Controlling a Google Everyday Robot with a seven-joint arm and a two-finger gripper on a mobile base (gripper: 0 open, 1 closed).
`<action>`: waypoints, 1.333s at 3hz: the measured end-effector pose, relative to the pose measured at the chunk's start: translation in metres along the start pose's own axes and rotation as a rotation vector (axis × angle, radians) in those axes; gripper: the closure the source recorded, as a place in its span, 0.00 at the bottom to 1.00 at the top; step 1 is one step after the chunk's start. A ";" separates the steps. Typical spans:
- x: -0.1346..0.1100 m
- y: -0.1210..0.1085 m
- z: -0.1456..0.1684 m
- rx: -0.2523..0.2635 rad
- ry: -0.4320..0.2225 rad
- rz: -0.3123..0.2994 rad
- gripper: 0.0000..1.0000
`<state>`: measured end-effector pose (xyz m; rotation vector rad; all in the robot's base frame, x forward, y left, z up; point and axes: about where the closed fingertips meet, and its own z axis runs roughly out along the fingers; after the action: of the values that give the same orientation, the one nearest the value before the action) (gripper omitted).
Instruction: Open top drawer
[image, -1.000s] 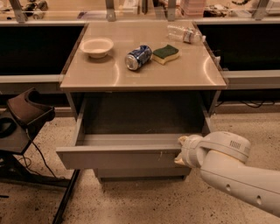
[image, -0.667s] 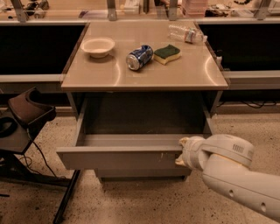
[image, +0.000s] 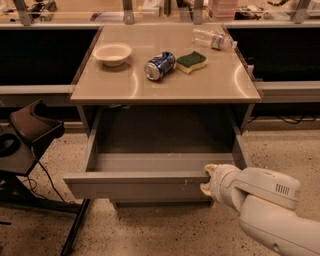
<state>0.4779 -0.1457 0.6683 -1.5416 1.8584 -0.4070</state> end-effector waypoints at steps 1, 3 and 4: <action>-0.002 0.004 -0.006 0.006 -0.010 -0.009 1.00; 0.009 0.022 -0.020 0.008 -0.008 -0.001 1.00; 0.010 0.028 -0.026 0.010 -0.025 -0.003 1.00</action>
Offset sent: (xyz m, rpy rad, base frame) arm -0.2017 -0.0314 -0.0894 0.0356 -0.0442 -0.0240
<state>0.4395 -0.1532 0.6665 -1.5360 1.8326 -0.3962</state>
